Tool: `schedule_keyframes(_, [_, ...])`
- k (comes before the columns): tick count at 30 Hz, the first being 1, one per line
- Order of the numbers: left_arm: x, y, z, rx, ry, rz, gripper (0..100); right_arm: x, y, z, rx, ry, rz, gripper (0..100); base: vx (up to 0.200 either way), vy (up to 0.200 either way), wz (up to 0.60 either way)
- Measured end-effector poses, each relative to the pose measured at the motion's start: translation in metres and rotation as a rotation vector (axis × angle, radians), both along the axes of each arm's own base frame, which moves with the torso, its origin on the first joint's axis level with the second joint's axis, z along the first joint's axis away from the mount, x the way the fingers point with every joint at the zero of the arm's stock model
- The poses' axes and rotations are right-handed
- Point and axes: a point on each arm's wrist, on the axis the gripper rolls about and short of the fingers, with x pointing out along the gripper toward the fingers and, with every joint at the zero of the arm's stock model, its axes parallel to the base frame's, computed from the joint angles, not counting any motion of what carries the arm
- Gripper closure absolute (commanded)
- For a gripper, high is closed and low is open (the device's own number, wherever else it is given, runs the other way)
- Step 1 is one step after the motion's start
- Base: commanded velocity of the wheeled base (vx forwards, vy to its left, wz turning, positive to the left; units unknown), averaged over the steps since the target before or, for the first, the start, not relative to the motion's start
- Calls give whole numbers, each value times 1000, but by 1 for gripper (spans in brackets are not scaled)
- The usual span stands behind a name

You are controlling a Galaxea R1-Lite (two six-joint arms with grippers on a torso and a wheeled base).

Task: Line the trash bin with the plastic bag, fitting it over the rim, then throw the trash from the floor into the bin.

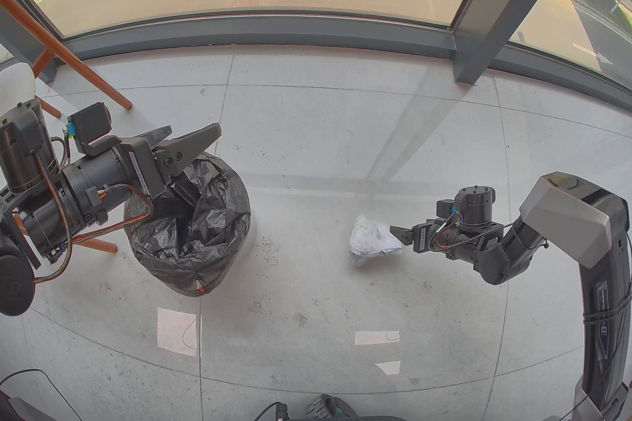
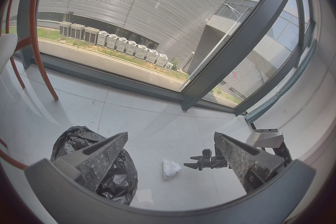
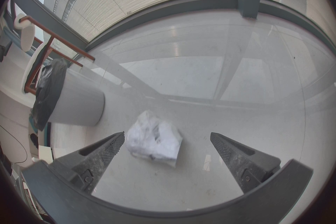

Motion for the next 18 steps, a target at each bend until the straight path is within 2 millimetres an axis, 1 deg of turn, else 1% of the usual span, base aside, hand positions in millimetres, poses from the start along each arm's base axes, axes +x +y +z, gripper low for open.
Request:
schedule_keyframes(7, [1,2,3,-5,-13,46,0,18,13,-8,0,-15,7,0,0,0,0])
schedule_keyframes(10, [2,3,3,5,-21,56,0,18,19,-16,-7,28,16,0,0,0,0])
schedule_keyframes(12, [2,3,3,12,-24,63,0,17,22,-19,-4,39,18,0,0,0,0])
schedule_keyframes(18, [2,4,3,32,-36,100,0,15,26,-27,23,125,-2,0,0,200,0])
